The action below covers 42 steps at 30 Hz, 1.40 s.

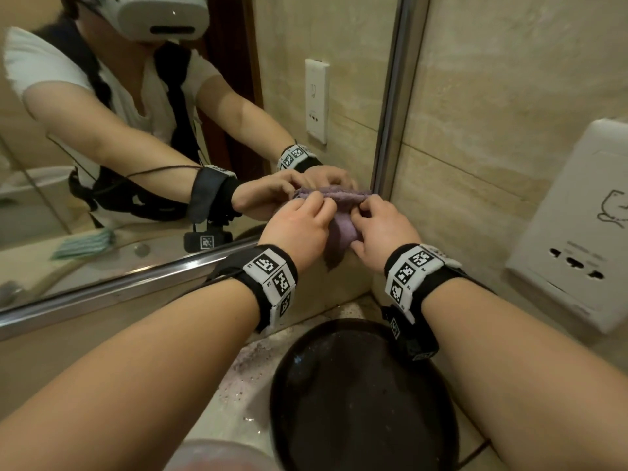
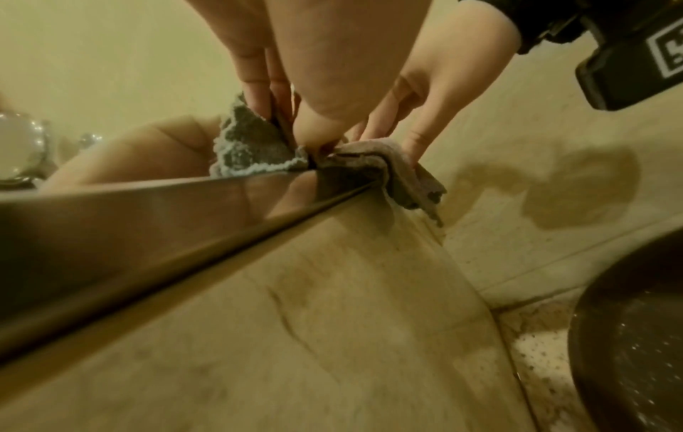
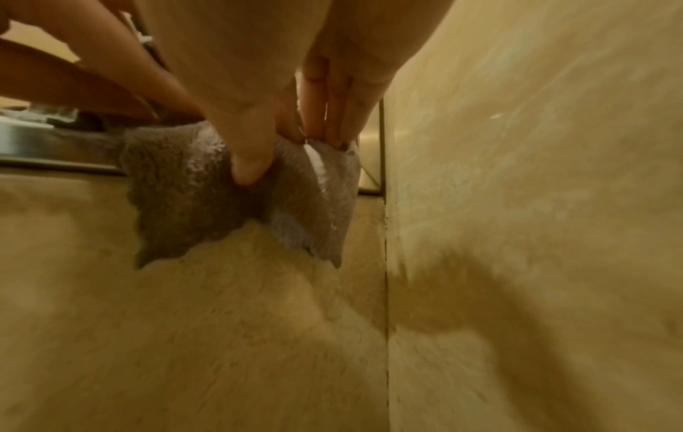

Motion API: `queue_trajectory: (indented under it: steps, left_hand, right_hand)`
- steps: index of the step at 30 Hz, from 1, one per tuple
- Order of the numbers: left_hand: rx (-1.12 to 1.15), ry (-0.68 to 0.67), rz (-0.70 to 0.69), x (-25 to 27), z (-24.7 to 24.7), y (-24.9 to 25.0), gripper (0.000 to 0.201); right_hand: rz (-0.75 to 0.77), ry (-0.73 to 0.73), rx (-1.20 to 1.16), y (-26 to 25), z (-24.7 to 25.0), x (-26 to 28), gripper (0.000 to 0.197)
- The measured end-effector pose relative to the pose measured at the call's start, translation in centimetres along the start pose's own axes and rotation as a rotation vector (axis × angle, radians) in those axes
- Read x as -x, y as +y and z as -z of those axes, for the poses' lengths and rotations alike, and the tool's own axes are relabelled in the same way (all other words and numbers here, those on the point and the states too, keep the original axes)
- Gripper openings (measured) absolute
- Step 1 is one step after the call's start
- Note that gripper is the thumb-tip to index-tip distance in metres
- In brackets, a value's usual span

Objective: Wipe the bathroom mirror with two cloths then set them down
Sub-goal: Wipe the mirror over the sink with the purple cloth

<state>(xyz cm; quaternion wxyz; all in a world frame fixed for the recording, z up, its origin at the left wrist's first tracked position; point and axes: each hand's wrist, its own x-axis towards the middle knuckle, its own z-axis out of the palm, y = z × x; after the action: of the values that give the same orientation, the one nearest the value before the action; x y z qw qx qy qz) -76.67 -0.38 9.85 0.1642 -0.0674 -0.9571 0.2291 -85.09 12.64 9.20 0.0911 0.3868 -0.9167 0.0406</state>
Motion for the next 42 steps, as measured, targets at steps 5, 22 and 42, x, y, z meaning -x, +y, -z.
queue_trajectory:
  steps: [5,22,42]
  left_hand:
    - [-0.023,-0.086,0.0,0.4,-0.3,0.2,0.045]
    - [0.022,-0.257,0.184,6.6,0.6,-0.5,0.053]
    - [0.112,-0.36,0.618,15.0,3.6,-4.7,0.028]
  right_hand:
    - [0.077,-0.086,0.014,0.3,1.7,0.0,0.049]
    - [0.081,-0.139,0.094,-4.4,3.4,-1.1,0.028]
    - [0.401,-0.033,0.156,-15.4,3.1,0.2,0.027]
